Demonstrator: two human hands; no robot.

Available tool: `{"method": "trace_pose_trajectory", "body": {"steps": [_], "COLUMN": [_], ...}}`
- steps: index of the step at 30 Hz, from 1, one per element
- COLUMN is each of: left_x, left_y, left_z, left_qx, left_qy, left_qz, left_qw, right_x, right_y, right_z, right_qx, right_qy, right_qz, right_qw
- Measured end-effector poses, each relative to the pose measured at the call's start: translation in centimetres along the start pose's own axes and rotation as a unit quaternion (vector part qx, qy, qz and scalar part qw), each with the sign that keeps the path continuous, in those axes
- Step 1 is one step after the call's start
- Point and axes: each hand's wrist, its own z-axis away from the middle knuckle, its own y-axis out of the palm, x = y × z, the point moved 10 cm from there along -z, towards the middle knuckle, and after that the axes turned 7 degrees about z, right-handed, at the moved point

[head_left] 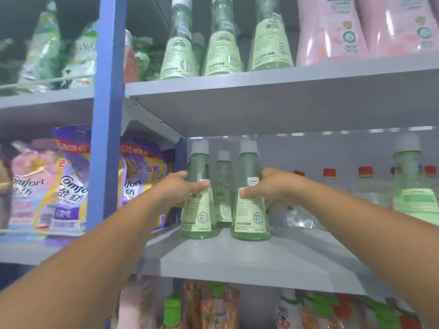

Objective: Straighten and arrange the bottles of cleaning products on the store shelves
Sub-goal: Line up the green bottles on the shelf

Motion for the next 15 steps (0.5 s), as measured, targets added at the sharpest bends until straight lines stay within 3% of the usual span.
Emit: {"method": "trace_pose_trajectory", "body": {"steps": [8, 15], "left_x": [3.1, 3.0], "left_y": [-1.3, -1.9], "left_z": [-0.7, -1.4], "left_qx": [-0.055, -0.086], "left_qy": [-0.011, 0.019], "left_qz": [0.180, 0.154], "left_qw": [0.982, 0.984], "right_x": [3.6, 3.8], "right_y": [3.6, 5.1], "right_z": [-4.7, -5.2], "right_qx": [0.020, -0.019], "right_qy": [0.019, -0.042], "right_qz": [0.015, -0.047], "right_qw": [1.000, 0.998]}}
